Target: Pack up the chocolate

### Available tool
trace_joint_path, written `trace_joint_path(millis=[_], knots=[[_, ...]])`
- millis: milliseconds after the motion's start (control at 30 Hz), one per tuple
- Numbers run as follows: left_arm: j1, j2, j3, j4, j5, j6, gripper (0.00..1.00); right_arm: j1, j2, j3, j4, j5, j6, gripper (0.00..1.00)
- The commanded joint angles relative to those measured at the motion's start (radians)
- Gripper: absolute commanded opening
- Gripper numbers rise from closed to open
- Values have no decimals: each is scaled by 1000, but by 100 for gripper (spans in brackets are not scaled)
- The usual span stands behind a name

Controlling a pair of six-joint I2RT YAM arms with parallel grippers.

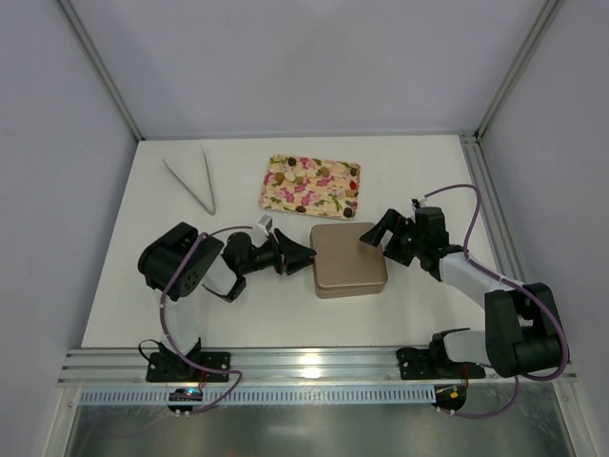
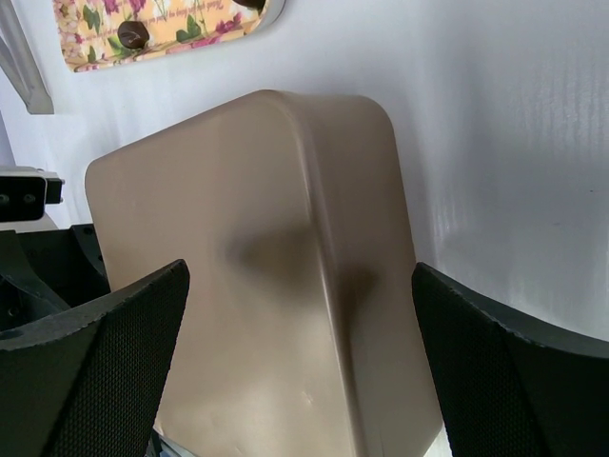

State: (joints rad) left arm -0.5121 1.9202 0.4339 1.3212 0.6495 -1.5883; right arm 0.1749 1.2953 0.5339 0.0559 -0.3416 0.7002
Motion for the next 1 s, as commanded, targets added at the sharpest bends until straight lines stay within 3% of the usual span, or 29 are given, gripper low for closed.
trace_joint_path(millis=[0, 667, 967], knots=[[14, -30, -20, 225, 21, 31, 41, 8, -27, 29, 2, 26, -34, 98], [43, -41, -47, 225, 38, 37, 43, 55, -31, 90, -99, 108, -76, 97], [34, -32, -37, 222, 42, 36, 62, 116, -28, 144, -177, 202, -94, 96]])
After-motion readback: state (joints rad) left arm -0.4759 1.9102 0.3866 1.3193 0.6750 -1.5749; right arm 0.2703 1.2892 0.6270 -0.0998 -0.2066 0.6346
